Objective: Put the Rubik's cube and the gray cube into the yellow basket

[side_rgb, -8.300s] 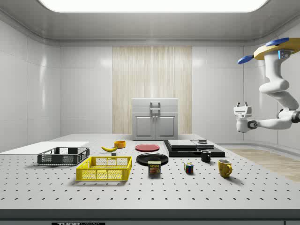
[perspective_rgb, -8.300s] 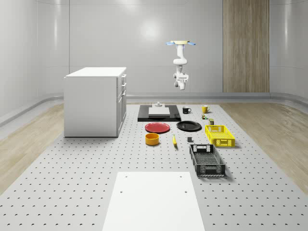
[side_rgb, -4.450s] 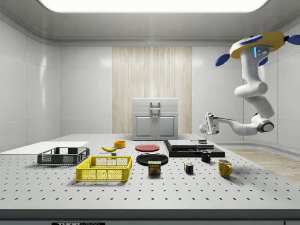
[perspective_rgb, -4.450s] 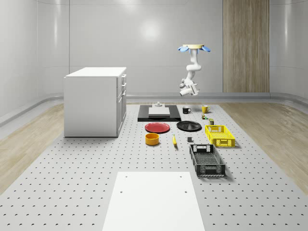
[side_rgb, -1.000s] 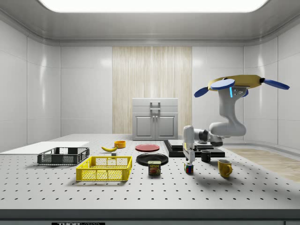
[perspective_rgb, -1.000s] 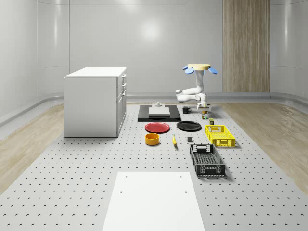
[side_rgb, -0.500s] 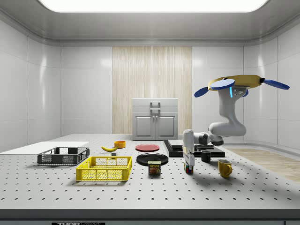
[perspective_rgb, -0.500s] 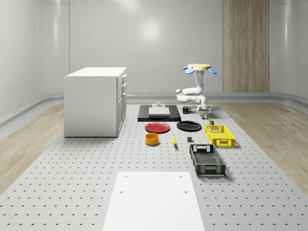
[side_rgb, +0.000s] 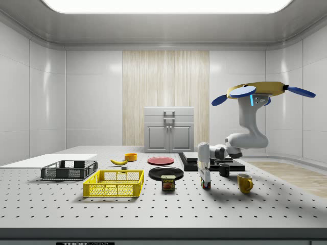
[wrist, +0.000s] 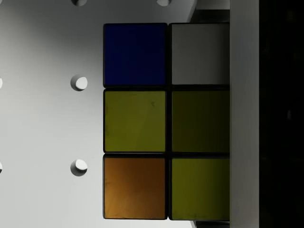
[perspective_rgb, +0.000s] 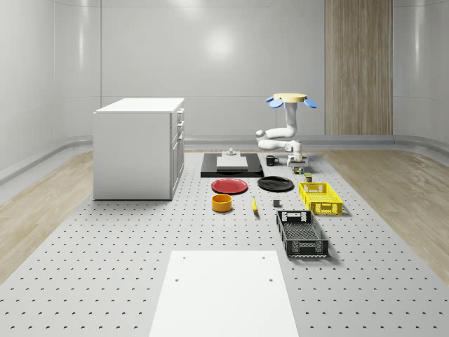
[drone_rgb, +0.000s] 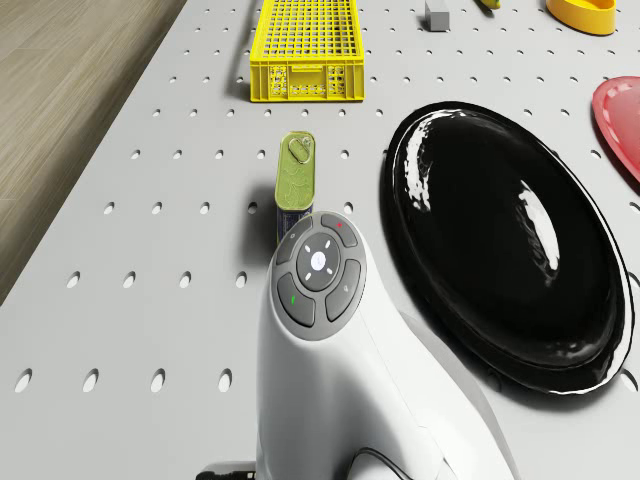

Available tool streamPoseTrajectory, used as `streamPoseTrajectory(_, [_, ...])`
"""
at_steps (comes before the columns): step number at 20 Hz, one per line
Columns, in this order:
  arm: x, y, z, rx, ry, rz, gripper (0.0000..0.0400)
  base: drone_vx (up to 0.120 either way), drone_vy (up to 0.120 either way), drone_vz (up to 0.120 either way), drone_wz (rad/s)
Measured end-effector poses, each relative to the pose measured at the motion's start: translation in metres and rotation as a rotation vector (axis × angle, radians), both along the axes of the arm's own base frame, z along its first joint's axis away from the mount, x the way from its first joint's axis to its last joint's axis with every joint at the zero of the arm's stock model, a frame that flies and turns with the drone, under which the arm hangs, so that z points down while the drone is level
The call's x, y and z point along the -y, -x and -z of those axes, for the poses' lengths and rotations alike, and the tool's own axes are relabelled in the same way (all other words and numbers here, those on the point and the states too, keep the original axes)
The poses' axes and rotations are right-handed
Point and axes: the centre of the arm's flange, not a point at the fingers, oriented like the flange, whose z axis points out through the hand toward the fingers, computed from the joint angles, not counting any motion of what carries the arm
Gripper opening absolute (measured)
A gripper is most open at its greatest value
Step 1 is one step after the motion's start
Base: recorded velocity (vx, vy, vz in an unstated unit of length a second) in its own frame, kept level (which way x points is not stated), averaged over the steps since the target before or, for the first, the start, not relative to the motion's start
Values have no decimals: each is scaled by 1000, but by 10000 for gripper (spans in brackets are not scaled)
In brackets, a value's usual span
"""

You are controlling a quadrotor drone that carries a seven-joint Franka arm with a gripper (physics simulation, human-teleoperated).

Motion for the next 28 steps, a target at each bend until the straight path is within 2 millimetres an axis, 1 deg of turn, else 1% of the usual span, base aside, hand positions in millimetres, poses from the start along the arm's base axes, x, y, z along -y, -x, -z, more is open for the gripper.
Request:
streamPoseTrajectory(6, [0,2,-1,0,0,0,400,0,0,0,0])
streamPoseTrajectory(8, [0,2,-1,0,0,0,371,0,0,0,0])
streamPoseTrajectory(11, [0,3,-1,0,0,0,347,0,0,0,0])
streamPoseTrajectory(14, [0,3,-1,0,0,0,335,0,0,0,0])
streamPoseTrajectory(19, [0,3,0,0,0,0,328,0,0,0,0])
streamPoseTrajectory(22, [0,3,7,0,0,0,326,0,0,27,0])
streamPoseTrajectory(28, [0,3,31,0,0,0,325,0,0,120,0])
